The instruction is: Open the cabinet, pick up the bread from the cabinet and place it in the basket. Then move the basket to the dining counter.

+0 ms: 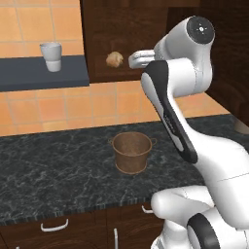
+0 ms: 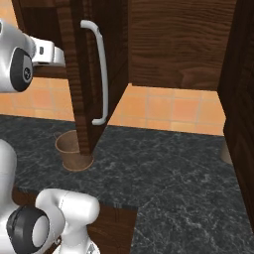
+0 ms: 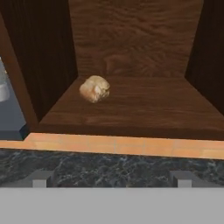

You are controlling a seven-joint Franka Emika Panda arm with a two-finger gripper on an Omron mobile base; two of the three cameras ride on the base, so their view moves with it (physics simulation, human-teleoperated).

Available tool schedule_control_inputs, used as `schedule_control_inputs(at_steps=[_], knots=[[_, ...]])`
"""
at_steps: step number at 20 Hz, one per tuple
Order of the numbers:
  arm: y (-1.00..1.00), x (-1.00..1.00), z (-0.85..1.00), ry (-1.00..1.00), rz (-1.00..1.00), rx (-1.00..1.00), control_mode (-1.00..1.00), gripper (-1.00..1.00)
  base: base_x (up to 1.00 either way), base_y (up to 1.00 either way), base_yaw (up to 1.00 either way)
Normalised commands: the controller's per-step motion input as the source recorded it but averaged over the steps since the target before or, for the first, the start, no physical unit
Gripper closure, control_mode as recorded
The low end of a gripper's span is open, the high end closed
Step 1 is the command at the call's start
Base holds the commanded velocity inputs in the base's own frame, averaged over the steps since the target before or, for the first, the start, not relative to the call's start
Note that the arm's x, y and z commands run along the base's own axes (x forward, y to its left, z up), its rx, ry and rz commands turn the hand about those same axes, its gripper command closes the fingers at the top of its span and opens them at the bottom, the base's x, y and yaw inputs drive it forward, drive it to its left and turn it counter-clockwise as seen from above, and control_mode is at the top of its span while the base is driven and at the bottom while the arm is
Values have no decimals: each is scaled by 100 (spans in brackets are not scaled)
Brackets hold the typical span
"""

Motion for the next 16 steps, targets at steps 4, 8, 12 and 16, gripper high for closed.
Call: schedule_control_inputs(at_steps=[4, 8, 12, 16], knots=[[2, 44, 12, 0, 0, 4, -100, -100, 0, 0, 0], [0, 44, 0, 0, 0, 1, -100, -100, 0, 0, 0], [14, 38, 0, 0, 0, 6, -100, -100, 0, 0, 0], [20, 38, -1, 1, 0, 5, -100, -100, 0, 0, 0]])
